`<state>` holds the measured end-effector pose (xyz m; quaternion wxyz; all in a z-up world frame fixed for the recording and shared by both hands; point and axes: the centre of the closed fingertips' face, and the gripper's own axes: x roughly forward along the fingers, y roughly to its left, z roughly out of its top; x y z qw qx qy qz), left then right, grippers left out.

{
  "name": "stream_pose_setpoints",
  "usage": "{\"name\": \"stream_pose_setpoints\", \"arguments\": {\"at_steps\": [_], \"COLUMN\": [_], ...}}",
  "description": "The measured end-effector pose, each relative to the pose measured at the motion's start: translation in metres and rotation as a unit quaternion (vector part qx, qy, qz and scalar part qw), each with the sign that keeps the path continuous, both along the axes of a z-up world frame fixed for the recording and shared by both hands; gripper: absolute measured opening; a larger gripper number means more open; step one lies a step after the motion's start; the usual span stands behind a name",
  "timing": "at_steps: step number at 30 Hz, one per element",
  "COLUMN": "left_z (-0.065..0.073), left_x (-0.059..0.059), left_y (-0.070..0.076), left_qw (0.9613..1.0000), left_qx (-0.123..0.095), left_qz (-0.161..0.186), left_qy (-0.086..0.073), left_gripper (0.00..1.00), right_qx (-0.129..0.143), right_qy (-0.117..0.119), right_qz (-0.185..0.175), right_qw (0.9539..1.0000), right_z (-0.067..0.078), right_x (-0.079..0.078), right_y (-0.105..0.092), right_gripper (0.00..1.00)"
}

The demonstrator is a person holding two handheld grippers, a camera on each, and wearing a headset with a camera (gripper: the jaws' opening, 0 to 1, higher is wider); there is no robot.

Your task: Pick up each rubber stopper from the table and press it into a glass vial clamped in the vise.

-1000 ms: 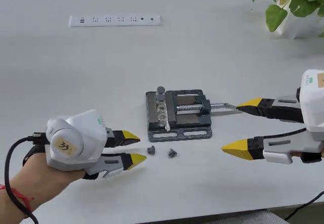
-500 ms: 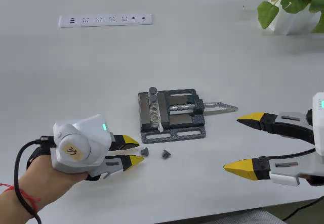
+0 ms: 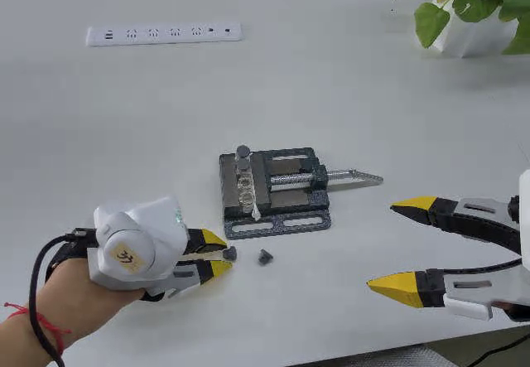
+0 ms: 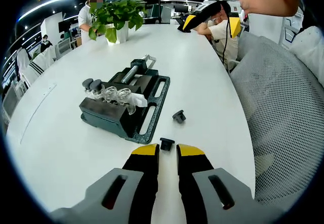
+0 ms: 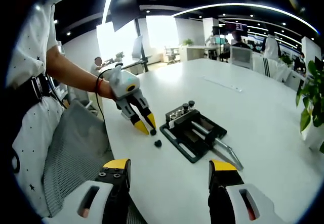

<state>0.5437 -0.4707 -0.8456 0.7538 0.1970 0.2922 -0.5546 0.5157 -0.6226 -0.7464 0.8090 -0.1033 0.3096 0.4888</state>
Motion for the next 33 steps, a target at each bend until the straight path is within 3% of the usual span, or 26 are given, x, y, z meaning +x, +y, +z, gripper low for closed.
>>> {"name": "stream_pose_setpoints", "arguments": {"at_steps": [19,33], "left_z": [-0.0039,-0.0042], "left_x": [-0.0001,0.0009], "left_y": [0.0003,-0.0003], "left_qw": [1.0,1.0], "left_qx": [0.007,0.005], "left_qz": [-0.006,-0.002], "left_qy": [0.0,0.003], "left_gripper": [0.07,0.06], "right_qx": [0.003,-0.009], "right_qy": [0.001,0.009], "right_qz": [-0.001,0.007], "right_qw": [1.0,0.9999], "right_z": [0.0033,-0.0061], "right_x": [0.0014,-0.0021], "right_y": [0.0048,-0.0009], "right_gripper": [0.59,0.6]}}
